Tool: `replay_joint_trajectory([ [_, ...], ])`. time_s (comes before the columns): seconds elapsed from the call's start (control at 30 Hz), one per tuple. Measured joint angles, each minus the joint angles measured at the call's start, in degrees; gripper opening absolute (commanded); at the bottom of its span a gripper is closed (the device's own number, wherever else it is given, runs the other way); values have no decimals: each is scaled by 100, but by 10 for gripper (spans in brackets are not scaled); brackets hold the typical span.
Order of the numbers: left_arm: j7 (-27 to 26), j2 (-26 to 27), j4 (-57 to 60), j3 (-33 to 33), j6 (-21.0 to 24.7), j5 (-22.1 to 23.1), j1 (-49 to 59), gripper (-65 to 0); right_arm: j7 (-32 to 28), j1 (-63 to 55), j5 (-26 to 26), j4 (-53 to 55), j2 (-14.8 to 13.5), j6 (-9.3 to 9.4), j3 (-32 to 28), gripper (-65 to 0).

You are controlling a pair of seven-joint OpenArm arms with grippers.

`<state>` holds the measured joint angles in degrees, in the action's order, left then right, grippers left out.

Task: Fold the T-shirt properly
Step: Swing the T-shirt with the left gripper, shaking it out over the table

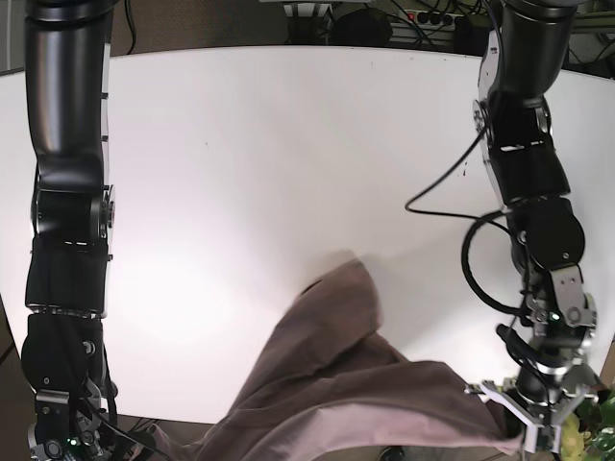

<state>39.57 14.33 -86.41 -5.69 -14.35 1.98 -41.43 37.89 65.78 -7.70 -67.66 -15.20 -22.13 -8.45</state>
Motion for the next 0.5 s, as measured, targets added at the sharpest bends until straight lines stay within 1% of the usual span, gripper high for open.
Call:
replay_joint_trajectory([
  [0.07, 85, 184, -105, -90, -74, 17, -282, -650, 4, 149, 4, -11, 63, 4, -7, -623],
  [0.23, 632, 656, -514, -118, -118, 13, -938, -650, 70, 382, -7, -245, 109, 0, -15, -623],
  [0.27, 662, 713, -564, -118, -116, 15, -1075, -650, 70, 433, -15, -247, 111, 4, -15, -623],
  [0.37, 914, 780, -866, -131, -118, 33, -1362, -650, 81, 481, -2, -275, 118, 13, -11, -623],
  [0.4, 951, 782, -981, -133, -120, 50, -1399, -650, 94, 463, 0, -326, 105, 11, -4, -623],
  [0.43, 1145, 787, -1134, -144, -118, 48, -1423, -650, 120, 444, -11, -363, 105, 7, -2, -623],
  [0.5, 1263, 820, -1412, -136, -177, 50, -1349, -650, 175, 339, -4, -470, 90, 13, 0, -623],
])
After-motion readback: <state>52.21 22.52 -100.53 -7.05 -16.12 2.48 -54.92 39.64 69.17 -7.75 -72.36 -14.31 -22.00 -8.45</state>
